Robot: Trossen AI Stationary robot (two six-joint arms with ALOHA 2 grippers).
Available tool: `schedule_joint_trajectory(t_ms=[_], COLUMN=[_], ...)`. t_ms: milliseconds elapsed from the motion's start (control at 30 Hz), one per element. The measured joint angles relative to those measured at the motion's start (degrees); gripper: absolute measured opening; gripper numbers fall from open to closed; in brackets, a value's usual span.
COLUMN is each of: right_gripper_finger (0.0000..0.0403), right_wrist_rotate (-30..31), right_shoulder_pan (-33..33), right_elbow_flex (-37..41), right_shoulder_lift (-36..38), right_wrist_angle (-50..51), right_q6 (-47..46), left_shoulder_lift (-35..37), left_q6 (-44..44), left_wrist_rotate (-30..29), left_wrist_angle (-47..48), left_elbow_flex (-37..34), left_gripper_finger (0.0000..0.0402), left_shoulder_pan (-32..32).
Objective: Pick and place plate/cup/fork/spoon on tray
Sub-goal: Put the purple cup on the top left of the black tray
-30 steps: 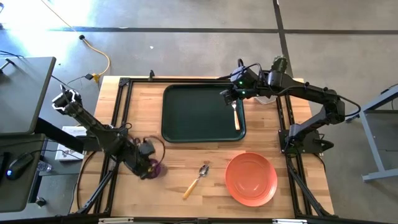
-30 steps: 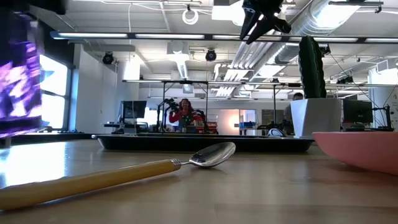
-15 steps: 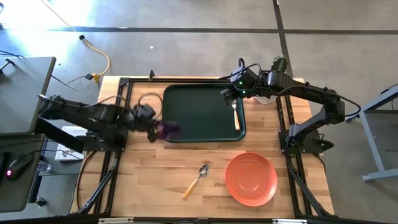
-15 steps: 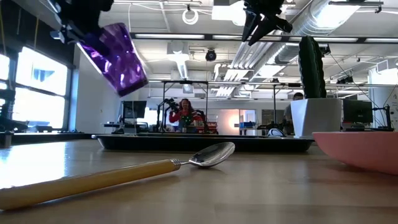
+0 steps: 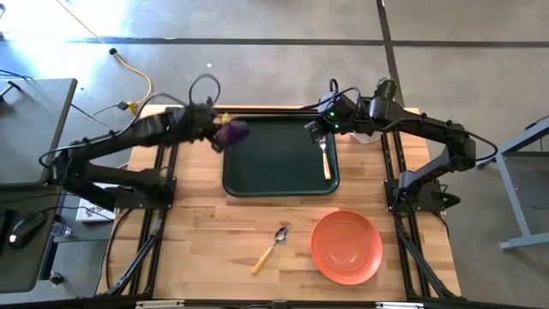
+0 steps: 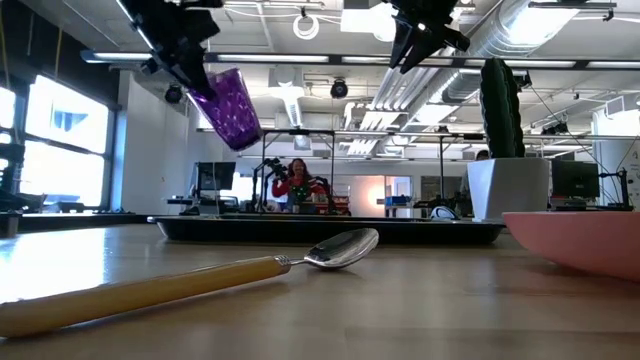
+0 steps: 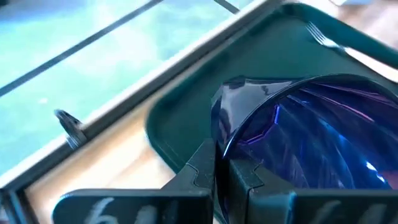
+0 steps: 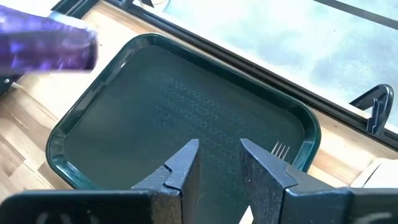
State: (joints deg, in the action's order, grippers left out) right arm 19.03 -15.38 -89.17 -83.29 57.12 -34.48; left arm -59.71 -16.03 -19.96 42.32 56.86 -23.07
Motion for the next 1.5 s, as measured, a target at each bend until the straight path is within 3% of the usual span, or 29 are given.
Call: schedule_joint_trajectory(t_ms=[233,500,900,1500], right_gripper_finger=[0.0103,0.0103,0.0103,0.0103], right_wrist_rotate=[-0.02,-0.07,-0.43,-0.37], right_shoulder_pan=[0.00,0.00,0.00,0.00], right_elbow_flex=[0.00,0.00,0.00,0.00], right_shoulder_lift=[0.00,0.00,-0.02,-0.02], right_wrist_angle=[0.00,0.02,0.28,0.28], right_q6=[0.46,0.46,0.45,0.00], left_shoulder_lift=[-8.54,-17.94,-31.41,-39.51], left_q6=[7.31,8.75,9.37,10.62], left_wrist_rotate=[8.92,16.37,21.02,21.02], left_wrist_angle=[-0.09,0.55,6.14,7.48], left_elbow_flex=[6.83,13.70,18.40,18.52], left_gripper_finger=[0.0002,0.0005,0.0005,0.0005], left_shoulder_pan=[-14.45,-22.02,-24.83,-24.92])
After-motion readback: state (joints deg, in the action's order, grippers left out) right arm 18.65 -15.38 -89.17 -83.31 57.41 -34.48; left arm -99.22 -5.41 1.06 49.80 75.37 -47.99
